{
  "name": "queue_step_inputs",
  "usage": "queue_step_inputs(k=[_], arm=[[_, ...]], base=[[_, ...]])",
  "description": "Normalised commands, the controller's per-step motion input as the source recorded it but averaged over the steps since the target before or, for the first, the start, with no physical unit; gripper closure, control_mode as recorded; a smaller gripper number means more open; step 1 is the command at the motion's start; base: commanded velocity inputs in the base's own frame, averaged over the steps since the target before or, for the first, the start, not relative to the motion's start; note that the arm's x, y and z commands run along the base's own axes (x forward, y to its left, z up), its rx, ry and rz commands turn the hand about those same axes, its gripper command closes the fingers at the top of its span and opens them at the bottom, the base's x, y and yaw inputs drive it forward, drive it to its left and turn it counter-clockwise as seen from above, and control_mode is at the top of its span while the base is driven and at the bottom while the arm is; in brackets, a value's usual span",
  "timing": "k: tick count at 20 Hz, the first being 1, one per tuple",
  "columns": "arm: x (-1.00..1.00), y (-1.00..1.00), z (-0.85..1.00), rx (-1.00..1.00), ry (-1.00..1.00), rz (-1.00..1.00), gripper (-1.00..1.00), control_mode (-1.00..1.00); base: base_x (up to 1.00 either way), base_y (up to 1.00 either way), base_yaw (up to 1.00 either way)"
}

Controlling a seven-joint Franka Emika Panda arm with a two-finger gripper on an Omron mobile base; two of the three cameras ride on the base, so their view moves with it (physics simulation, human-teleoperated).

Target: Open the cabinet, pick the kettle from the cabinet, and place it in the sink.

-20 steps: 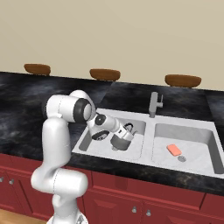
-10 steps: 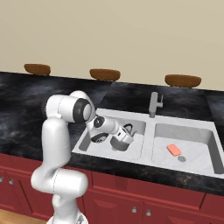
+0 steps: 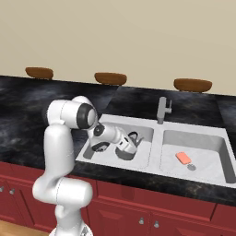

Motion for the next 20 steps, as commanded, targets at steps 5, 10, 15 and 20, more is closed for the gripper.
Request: queue_step_inputs(k=[5,10,15,20], arm=[[-0.01,0.28,0.03,-0.06,0.0,-0.03,-1.0,-1.0],[0.01,0.31,0.04,-0.04,0.0,0.0,-1.0,-1.0],[0.0,0.28,0.04,-0.05,-0.04,0.0,-1.0,-1.0],[0.0,0.28,0.07,-0.12,0.02,0.0,-1.0,-1.0]], base=[[0.0,0.0,0.0],[0.0,0.0,0.0],[0.0,0.0,0.0],[0.0,0.0,0.0]])
